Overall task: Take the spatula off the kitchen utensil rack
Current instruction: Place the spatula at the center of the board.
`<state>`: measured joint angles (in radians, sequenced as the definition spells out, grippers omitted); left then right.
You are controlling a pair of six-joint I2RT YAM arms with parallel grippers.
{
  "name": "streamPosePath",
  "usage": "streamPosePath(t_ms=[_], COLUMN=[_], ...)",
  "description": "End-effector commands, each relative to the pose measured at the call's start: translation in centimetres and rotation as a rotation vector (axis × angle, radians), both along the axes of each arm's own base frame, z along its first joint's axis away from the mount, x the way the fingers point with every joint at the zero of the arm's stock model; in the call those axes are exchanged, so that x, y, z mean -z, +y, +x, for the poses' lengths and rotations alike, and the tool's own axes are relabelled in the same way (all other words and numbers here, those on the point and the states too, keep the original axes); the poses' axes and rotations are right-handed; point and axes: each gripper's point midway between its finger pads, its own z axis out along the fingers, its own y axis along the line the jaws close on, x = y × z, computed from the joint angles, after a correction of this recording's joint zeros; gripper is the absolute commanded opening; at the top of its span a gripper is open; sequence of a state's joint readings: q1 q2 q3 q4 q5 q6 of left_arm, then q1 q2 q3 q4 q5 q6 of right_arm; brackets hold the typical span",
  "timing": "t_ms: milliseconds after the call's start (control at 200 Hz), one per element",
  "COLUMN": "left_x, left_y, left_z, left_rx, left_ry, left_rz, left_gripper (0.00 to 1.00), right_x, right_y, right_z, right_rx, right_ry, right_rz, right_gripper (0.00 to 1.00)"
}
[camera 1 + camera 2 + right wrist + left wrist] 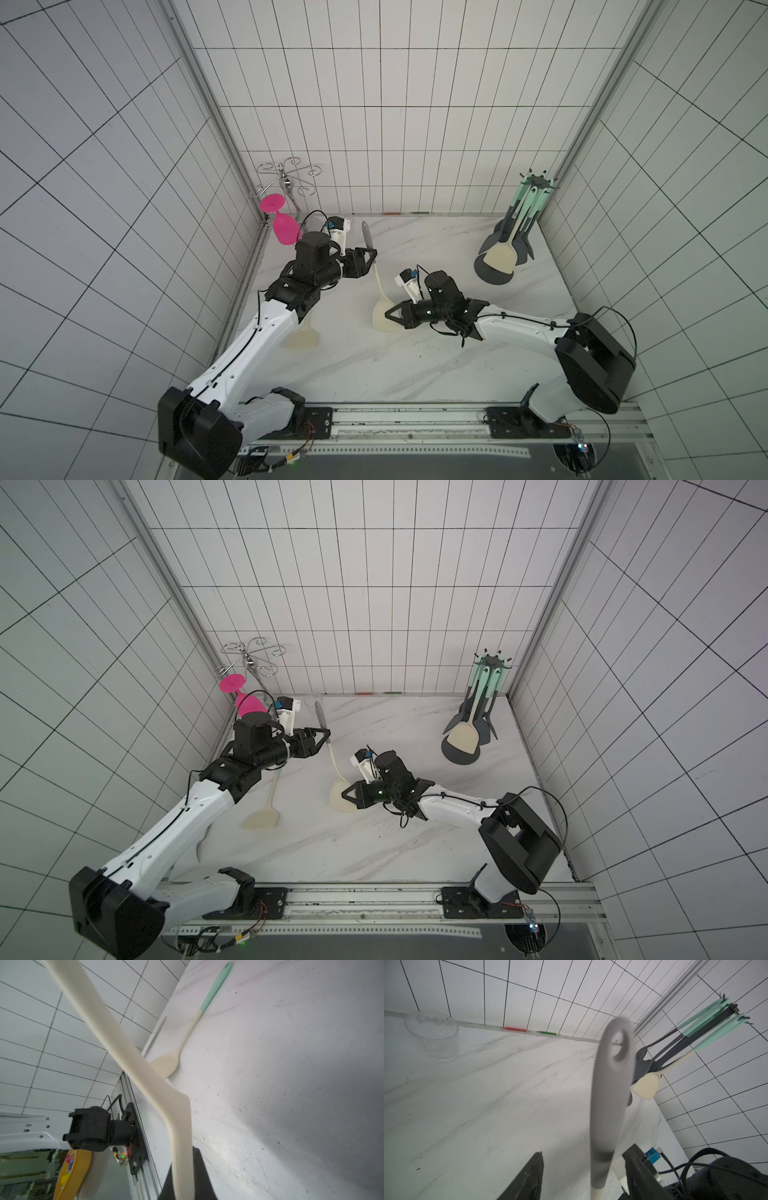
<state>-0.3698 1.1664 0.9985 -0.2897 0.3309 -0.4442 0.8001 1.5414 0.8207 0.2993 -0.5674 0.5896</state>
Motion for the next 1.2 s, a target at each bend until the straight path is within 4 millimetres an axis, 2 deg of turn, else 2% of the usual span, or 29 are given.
streamPosePath(t_ms=[0, 145, 225, 335, 450, 565, 685, 735, 820, 884, 1024, 1119, 1194], left_x=[1.2, 2.9, 3.5, 4.4, 4.7, 4.7, 4.6, 4.7, 5.0, 5.7, 8.6, 11.0, 13.8], left_y=[-0.4, -3.3, -4.2, -4.4, -4.5, -4.5, -4.2, -3.6, -1.8, -0.2, 2.9, 2.6, 2.9], left_z=[-0.2, -1.7, -2.0, -1.6, -1.3, -1.3, -1.5, -1.6, -1.4, -1.4, -1.1, -1.0, -1.2], left_rx=[-0.020, 0.038, 0.057, 0.045, 0.040, 0.045, 0.048, 0.041, -0.001, -0.021, -0.064, -0.027, -0.001], left_ry=[0.025, 0.038, 0.056, 0.084, 0.087, 0.079, 0.073, 0.066, 0.064, 0.085, 0.211, 0.294, 0.404], left_rz=[-0.080, -0.094, -0.098, -0.093, -0.086, -0.081, -0.049, -0.009, 0.081, 0.159, 0.297, 0.346, 0.425], left_gripper=[0.58, 0.40, 0.33, 0.30, 0.20, 0.00, 0.00, 0.00, 0.00, 0.00, 0.00, 0.00, 0.00], right_x=[-1.5, -1.3, -1.0, -1.0, -0.9, -0.7, -0.5, -0.3, 0.1, 0.1, -1.0, -1.8, -2.1], right_y=[0.9, 1.3, 1.3, 1.2, 1.0, 0.9, 0.6, 0.2, -1.2, -2.6, -5.5, -6.8, -7.4], right_z=[0.4, 1.0, 1.1, 1.2, 1.1, 1.0, 0.8, 0.8, 0.8, 1.0, 1.5, 1.7, 1.7], right_rx=[0.031, 0.064, 0.078, 0.093, 0.096, 0.098, 0.096, 0.100, 0.127, 0.153, 0.203, 0.235, 0.245], right_ry=[0.045, 0.093, 0.111, 0.116, 0.120, 0.114, 0.100, 0.084, 0.028, -0.031, -0.166, -0.223, -0.242], right_rz=[0.120, 0.134, 0.131, 0.144, 0.140, 0.126, 0.104, 0.077, -0.008, -0.082, -0.201, -0.243, -0.259], right_gripper=[0.00, 0.00, 0.00, 0.00, 0.00, 0.00, 0.00, 0.12, 0.41, 0.52, 0.57, 0.58, 0.58])
